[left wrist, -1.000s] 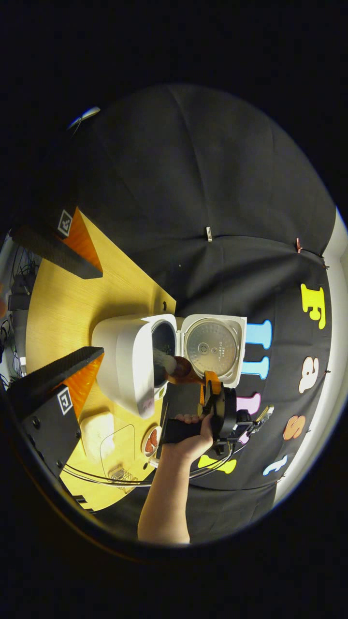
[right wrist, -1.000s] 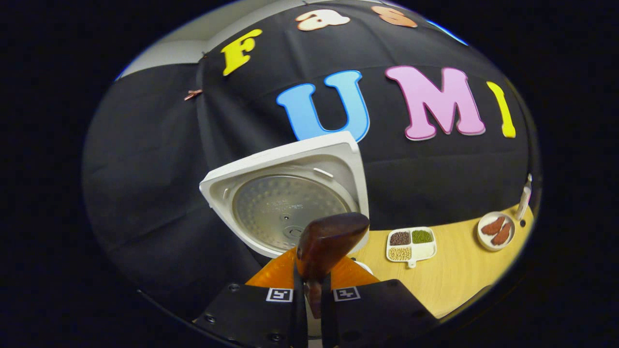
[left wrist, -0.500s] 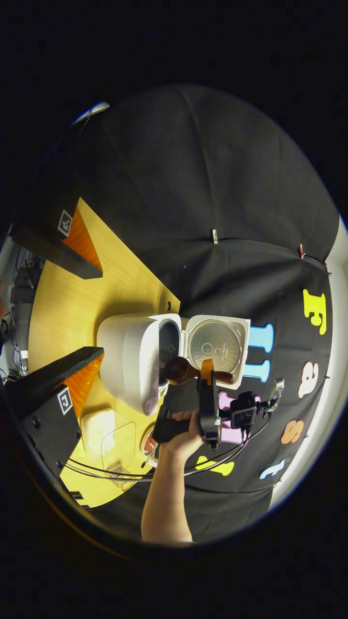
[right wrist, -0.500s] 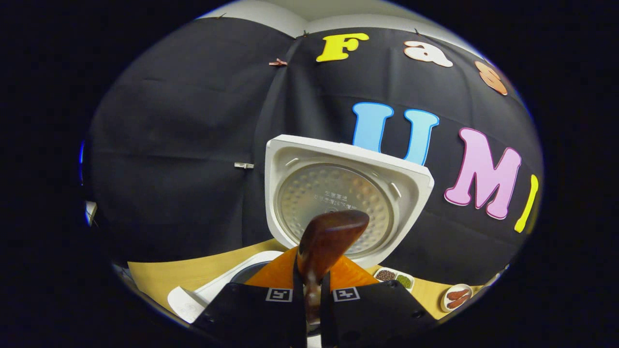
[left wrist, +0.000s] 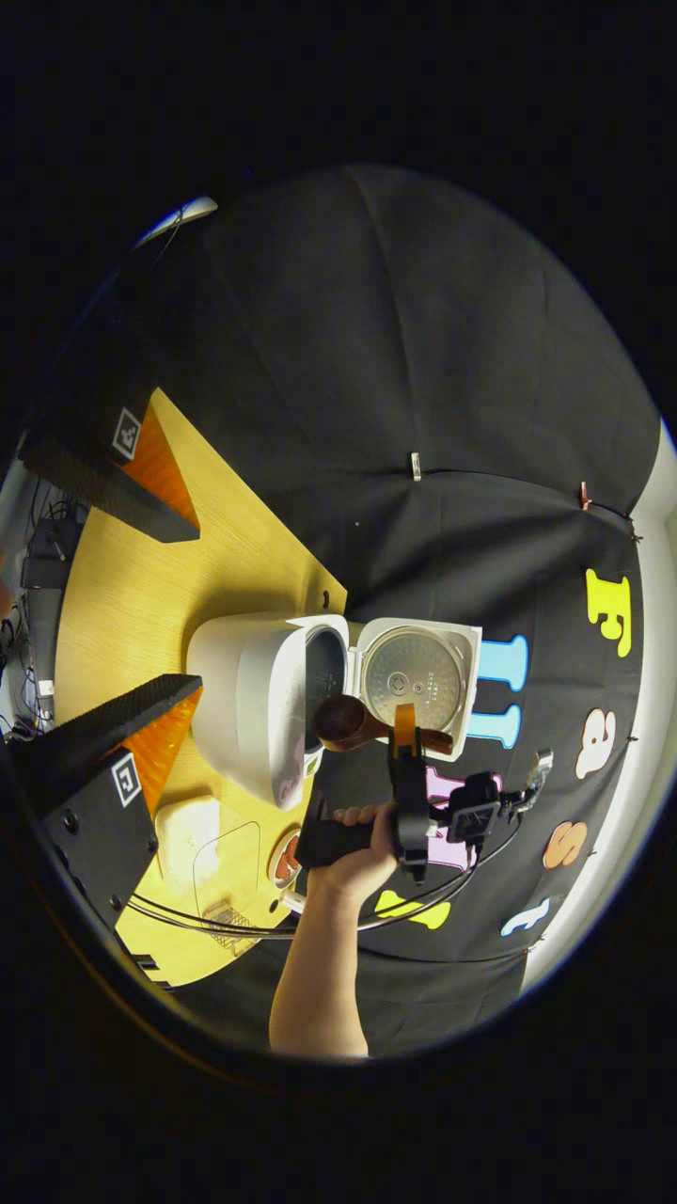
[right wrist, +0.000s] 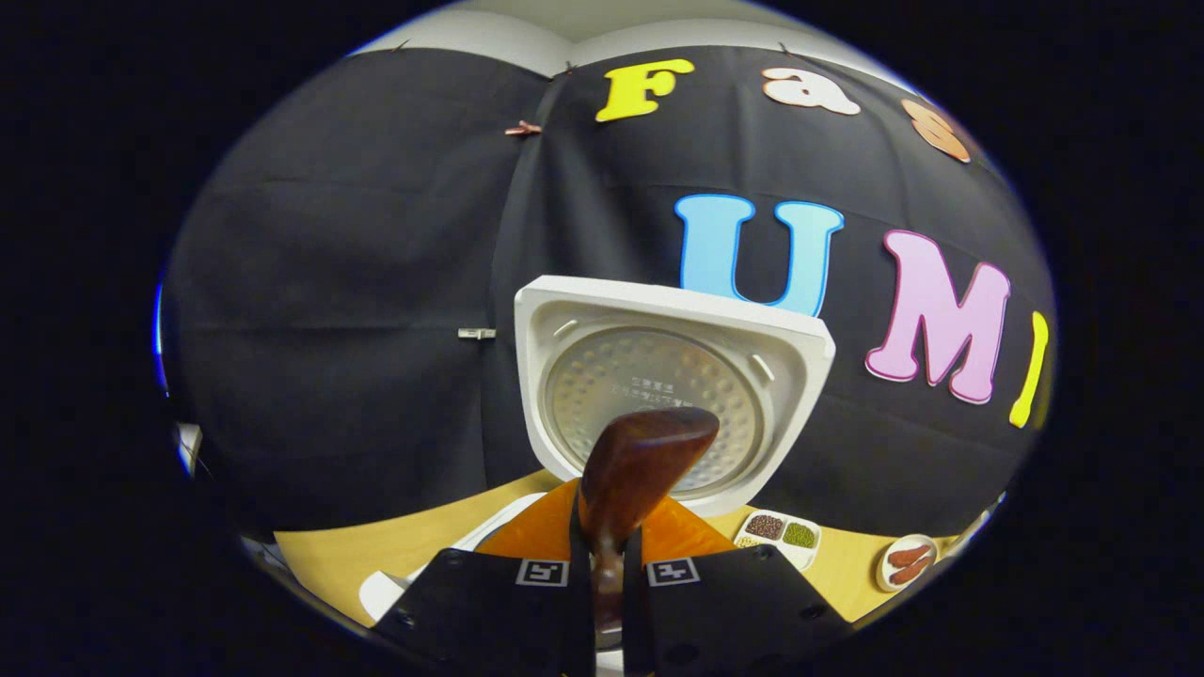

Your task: Close the left gripper, press the button to open the rice cooker; take a wooden spoon from the chopstick holder with the right hand, scoop a spoonful of rice and pour it into the rice cooker, then put the wooden spoon back into the chopstick holder.

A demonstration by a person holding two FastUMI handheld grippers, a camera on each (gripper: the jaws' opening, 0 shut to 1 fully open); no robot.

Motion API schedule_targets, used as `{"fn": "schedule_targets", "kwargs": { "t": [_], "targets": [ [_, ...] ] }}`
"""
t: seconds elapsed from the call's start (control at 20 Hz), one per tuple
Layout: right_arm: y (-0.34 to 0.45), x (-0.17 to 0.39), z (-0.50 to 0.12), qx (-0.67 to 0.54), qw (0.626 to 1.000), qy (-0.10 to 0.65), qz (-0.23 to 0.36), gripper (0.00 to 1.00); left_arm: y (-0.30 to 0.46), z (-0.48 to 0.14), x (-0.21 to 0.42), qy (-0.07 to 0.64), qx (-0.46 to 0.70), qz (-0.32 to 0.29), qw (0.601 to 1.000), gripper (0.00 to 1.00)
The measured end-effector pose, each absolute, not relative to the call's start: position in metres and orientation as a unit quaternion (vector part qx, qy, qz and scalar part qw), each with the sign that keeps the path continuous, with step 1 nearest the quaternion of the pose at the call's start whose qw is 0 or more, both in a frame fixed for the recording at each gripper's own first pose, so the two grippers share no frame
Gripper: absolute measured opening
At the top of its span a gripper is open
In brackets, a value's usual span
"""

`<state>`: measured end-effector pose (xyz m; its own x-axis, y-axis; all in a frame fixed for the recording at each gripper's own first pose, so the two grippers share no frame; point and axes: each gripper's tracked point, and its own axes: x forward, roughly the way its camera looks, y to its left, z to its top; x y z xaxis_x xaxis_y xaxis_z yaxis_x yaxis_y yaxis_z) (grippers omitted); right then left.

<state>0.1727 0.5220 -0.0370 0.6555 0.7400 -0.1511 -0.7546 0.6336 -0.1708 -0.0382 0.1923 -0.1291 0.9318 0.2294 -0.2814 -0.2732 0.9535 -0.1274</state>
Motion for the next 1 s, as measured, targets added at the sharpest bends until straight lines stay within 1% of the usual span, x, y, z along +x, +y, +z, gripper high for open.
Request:
{"fn": "schedule_targets", "kwargs": {
  "t": [0.05,0.25,0.5,0.7,0.85,1.0],
  "targets": [
    [0.513,0.175,-0.026,-0.090,0.909,0.035,0.406,0.16,0.189,-0.127,-0.038,0.132,-0.084,0.126,0.980,0.96],
    [0.461,0.185,0.013,-0.029,0.925,0.045,0.375,0.15,0.165,-0.111,-0.029,0.123,-0.084,0.112,0.982,0.97],
    [0.367,0.200,0.053,0.036,0.943,0.045,0.329,0.15,0.116,-0.091,-0.008,0.107,-0.075,0.087,0.987,0.97],
    [0.282,0.219,0.066,0.061,0.955,0.050,0.287,0.15,0.073,-0.078,0.008,0.102,-0.063,0.062,0.991,0.97],
    [0.212,0.234,0.082,0.068,0.965,0.028,0.252,0.15,0.044,-0.072,0.025,0.103,-0.069,0.048,0.991,0.97],
    [0.144,0.250,0.083,0.074,0.973,0.028,0.215,0.16,0.021,-0.055,0.042,0.090,-0.072,0.046,0.992,0.96]
  ]
}}
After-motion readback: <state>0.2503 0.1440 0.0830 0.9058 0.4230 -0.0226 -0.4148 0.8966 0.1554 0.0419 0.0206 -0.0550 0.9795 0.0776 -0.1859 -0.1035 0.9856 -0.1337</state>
